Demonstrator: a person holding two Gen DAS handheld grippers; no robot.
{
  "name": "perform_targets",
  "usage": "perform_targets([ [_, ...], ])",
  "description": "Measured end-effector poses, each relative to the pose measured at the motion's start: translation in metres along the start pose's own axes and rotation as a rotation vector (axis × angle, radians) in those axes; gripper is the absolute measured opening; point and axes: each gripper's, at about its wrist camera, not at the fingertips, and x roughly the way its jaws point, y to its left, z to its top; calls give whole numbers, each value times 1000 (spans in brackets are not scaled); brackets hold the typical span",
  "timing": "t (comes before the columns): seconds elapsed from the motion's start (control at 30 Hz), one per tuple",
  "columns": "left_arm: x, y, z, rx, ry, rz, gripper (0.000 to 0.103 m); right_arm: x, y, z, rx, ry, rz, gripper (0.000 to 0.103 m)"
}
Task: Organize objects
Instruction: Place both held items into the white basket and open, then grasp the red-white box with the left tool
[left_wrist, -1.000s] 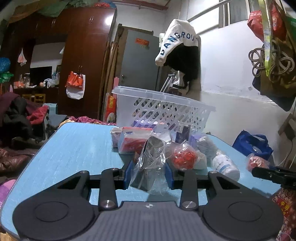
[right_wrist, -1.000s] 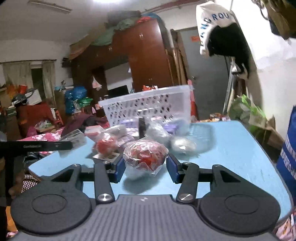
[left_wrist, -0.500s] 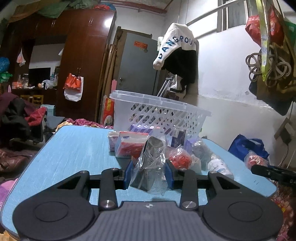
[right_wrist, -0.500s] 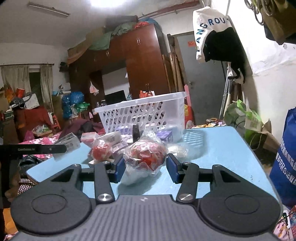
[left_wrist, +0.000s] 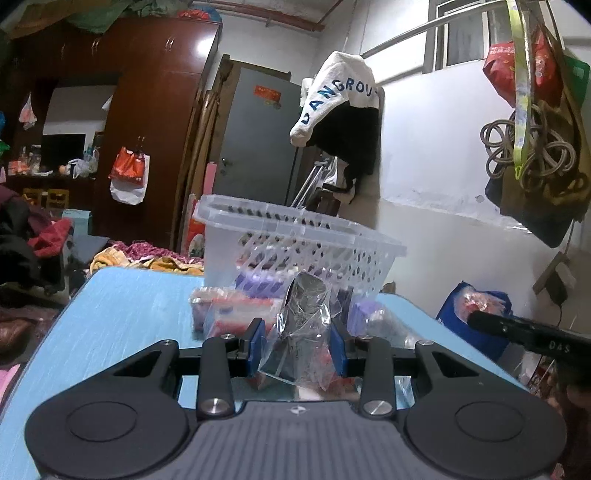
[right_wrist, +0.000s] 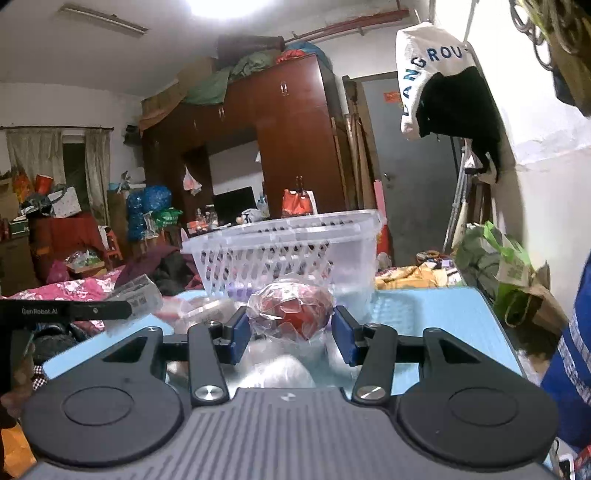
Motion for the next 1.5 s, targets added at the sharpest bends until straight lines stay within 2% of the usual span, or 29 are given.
perform_targets([
  [0.07, 7, -4, 19, 12, -19, -22, 41, 10, 3, 15, -16, -12, 11, 51],
  [0.17, 30, -12, 62, 46, -64, -29, 41, 47, 14, 55, -72, -16, 33, 51],
  [0.3, 90, -17, 112, 63, 2, 16, 41, 106, 20, 91, -133, 36, -4, 51],
  [0.37, 121, -15, 122, 55, 43, 53, 41, 131, 14, 97, -126, 84, -15, 51],
  [0.43, 143, -8, 125, 25, 54, 51, 49, 141, 10, 92, -131, 82, -39, 53],
  [0.47, 153, -5, 126, 18, 71, 50, 65, 143, 9, 89, -137, 79, -58, 69],
  [0.5, 163, -2, 125, 11, 99, 54, 76, 144, 7, 86, -138, 88, -68, 84],
  [0.53, 170, 1, 123, 2, 126, 65, 76, 144, 6, 81, -140, 97, -74, 102],
  [0.6, 163, 6, 114, -5, 137, 75, 76, 129, 8, 75, -158, 78, -93, 103],
  [0.7, 121, 5, 97, 34, 66, 73, 78, 89, 3, 60, -124, 74, -75, 103],
  [0.73, 103, 2, 89, 63, 30, 85, 81, 75, -1, 52, -93, 83, -54, 103],
  [0.77, 89, 1, 80, 81, 18, 107, 90, 66, -4, 47, -65, 95, -38, 103],
  [0.8, 78, 0, 69, 90, 13, 136, 92, 49, -6, 32, -30, 104, -24, 103],
  [0.83, 65, 2, 57, 83, -2, 162, 92, 36, -6, 18, -4, 111, -12, 103],
  [0.9, 49, 4, 37, 76, -13, 155, 92, 22, -8, -2, 27, 126, 6, 103],
  [1.03, 50, 12, 16, 56, 19, 176, 92, 5, 6, -32, 28, 161, 25, 103],
  [1.13, 58, 20, 14, 25, 54, 185, 92, 16, 15, -31, -31, 192, 23, 103],
  [1.27, 75, 18, 11, 49, 96, 230, 91, 36, 22, -32, -94, 258, 20, 102],
  [1.33, 79, 17, 10, 48, 105, 243, 91, 37, 24, -33, -105, 262, 20, 100],
  [1.4, 80, 20, 12, 15, 105, 240, 81, 35, 24, -35, -110, 247, 16, 100],
  [1.47, 79, 20, 8, 12, 108, 233, 72, 35, 24, -36, -113, 246, 19, 94],
  [1.5, 80, 19, 8, 17, 113, 226, 63, 36, 25, -37, -117, 247, 18, 91],
])
